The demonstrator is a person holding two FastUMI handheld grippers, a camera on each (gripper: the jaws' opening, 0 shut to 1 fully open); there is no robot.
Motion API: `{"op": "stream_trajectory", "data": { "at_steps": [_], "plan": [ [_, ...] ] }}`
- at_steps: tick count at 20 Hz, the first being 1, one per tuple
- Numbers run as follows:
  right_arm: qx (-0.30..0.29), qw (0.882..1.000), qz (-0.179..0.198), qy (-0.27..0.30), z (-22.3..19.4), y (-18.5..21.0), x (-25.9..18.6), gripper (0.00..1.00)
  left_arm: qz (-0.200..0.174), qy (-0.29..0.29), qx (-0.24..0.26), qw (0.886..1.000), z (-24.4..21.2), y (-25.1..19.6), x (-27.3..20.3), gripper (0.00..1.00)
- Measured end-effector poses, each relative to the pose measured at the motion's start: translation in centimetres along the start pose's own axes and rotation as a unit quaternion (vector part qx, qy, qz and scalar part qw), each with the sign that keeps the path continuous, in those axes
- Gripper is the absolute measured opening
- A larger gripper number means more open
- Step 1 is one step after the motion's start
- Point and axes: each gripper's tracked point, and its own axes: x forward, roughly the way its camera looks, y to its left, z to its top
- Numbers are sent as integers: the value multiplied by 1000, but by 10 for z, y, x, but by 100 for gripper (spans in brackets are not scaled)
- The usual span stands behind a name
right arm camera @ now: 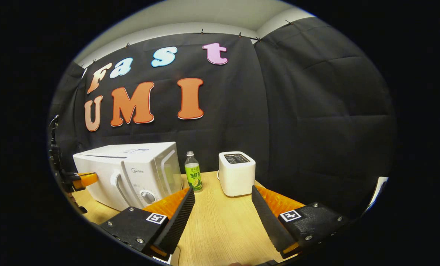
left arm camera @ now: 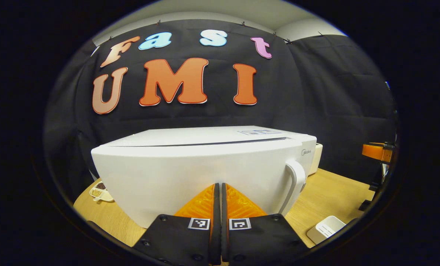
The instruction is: Open the microwave oven with the left hand, put the food in, and close the microwave oven.
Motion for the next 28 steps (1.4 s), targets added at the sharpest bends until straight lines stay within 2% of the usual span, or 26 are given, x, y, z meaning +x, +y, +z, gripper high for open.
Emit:
{"op": "stream_trajectory", "data": {
  "at_steps": [3, 5, 8, 11, 12, 15, 18, 21, 22, 23, 24, 25, 28],
  "plan": [
    [-3, 1000, -9, 6, -9, -6, 10, 95, -4, -19, 9, 1000, 11, -6, 4, 5],
    [-4, 1000, -14, 11, -14, -7, 15, 95, 9, -14, 18, 1000, 8, -4, 6, 5],
    [0, 1000, -12, 16, -17, -4, 16, 96, 20, -22, 16, 999, 11, -5, 8, 5],
    [2, 1000, -9, 19, -16, -1, 11, 95, 7, -18, 19, 1000, 11, -9, 12, 5],
    [3, 1000, -7, 17, -13, 1, 8, 95, 16, -10, 25, 1000, 9, 0, 8, 5],
    [-2, 1000, -4, 9, 1, 9, -2, 95, 11, 0, 21, 1000, 10, 6, -11, 5],
    [-4, 1000, 4, -1, 15, 21, -17, 95, 26, -8, 22, 999, 23, 24, -39, 5],
    [-2, 1000, 21, -11, 31, 40, -34, 95, 21, -7, -15, 1000, 38, 41, -70, 5],
    [-3, 1000, 25, -15, 36, 46, -40, 95, 27, -10, -23, 999, 44, 51, -82, 0],
    [-5, 999, 29, -19, 42, 52, -47, 100, 38, -19, -19, 999, 55, 63, -95, 5],
    [-9, 999, 34, -23, 48, 57, -53, 95, 55, -26, -8, 998, 66, 80, -106, 5],
    [-12, 999, 38, -28, 55, 62, -60, 95, 65, -34, -5, 997, 74, 91, -118, 8],
    [-13, 997, 57, -44, 79, 82, -79, 95, 66, -46, -27, 996, 95, 114, -153, 8]
  ]
}}
